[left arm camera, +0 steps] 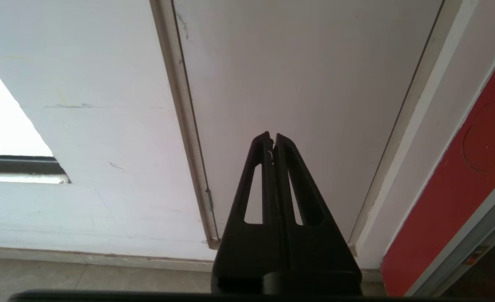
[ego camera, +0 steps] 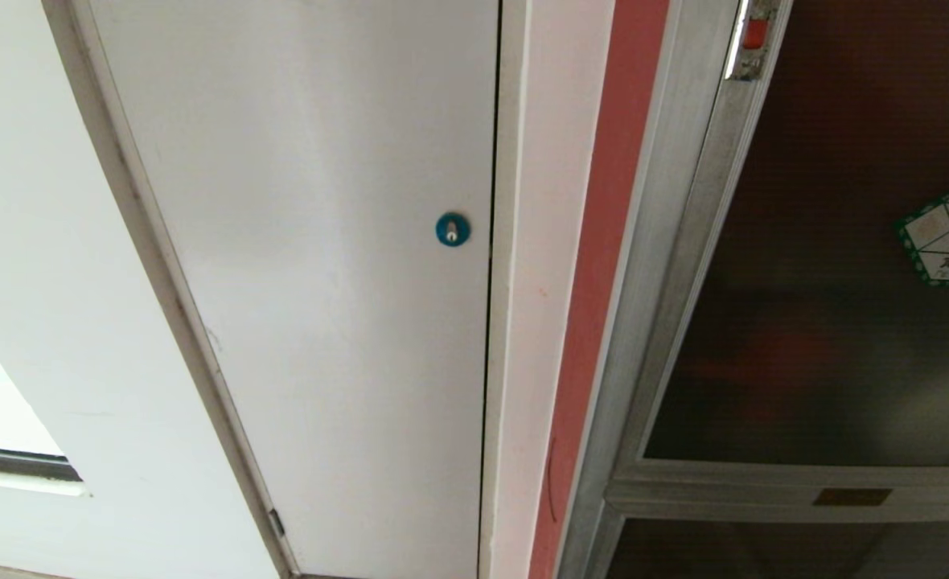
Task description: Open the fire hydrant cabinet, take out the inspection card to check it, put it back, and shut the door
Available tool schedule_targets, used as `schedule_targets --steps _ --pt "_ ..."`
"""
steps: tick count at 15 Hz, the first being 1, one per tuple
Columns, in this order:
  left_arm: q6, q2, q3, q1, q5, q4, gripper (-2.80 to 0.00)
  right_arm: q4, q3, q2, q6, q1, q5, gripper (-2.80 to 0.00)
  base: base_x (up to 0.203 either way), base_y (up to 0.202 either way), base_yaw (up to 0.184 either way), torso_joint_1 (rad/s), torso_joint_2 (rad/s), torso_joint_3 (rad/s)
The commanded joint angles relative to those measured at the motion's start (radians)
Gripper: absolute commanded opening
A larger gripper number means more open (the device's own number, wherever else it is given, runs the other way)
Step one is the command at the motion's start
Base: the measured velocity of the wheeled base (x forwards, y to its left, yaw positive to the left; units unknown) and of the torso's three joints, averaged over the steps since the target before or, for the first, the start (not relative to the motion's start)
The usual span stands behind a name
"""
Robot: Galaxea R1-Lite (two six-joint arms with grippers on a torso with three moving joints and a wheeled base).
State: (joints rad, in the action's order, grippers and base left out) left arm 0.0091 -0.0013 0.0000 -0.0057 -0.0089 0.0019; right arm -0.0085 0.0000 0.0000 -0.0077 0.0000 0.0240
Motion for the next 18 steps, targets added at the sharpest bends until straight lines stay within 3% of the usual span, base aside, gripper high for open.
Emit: schedule_targets --steps 1,14,18 --pt "0.0 0.001 0.0 0.0 0.0 0.0 -2.8 -0.001 0.005 0.0 0.0 0.0 0.001 -2.8 0.0 0.0 0.0 0.0 0.0 0.0" --pt "0.0 0.001 0.0 0.0 0.0 0.001 -2.8 -0.002 0.002 0.0 -0.01 0.0 0.002 -2.8 0.0 0.0 0.0 0.0 0.0 0.0" --pt "0.0 0.001 0.0 0.0 0.0 0.001 -2.8 0.043 -0.168 0.042 -0.011 0.0 0.024 -2.8 0.0 0.0 0.0 0.0 0.0 0.0"
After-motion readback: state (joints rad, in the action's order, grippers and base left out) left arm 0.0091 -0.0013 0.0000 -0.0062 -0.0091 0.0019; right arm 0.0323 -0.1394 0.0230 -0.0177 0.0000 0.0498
